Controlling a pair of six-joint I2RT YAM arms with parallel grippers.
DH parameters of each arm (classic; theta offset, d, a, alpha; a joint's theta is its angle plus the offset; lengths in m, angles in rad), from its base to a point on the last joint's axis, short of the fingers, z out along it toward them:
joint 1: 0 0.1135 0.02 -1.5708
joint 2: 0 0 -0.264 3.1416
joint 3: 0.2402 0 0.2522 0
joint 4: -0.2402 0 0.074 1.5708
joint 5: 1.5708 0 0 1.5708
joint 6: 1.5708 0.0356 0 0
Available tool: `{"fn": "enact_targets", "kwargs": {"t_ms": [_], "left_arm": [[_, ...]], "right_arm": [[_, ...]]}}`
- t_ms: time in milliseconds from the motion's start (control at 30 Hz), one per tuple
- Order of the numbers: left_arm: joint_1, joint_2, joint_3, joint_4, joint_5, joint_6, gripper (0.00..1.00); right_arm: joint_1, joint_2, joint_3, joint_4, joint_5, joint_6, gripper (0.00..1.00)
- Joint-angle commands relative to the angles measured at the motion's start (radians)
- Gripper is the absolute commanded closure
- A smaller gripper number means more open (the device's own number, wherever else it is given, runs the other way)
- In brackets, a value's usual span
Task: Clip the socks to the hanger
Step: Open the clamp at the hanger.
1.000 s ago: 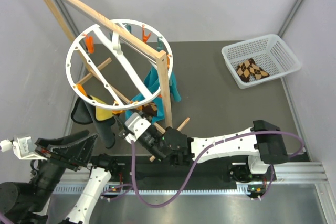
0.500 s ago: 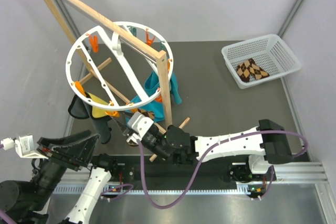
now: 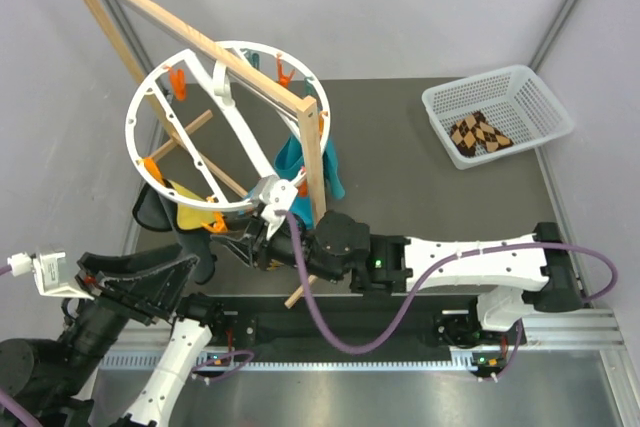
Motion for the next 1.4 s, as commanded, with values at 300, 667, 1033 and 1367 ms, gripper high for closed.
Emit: {"fn": "enact_targets", "kwargs": {"t_ms": [300, 667, 1033, 1367], "left_arm": [[-0.003, 0.028, -0.069, 0.164, 0.094, -0.115, 0.30], [-0.004, 0.025, -0.215, 0.382, 0.143, -0.253, 0.30], [-0.003, 0.048, -0.292, 0.491, 0.197, -0.282, 0.32], [-0.003, 0.045, -0.395, 0.625, 0.235, -0.345, 0.40]], "right_arm": [[-0.155, -0.138, 0.022, -0.142, -0.488, 0.544, 1.00], [-0.219, -0.131, 0.021, -0.104, -0.657, 0.724, 1.00], [-0.234, -0.132, 0.016, -0.097, -0.670, 0.735, 1.00], [-0.239, -0.146, -0.004, -0.090, -0.671, 0.735, 1.00]]}}
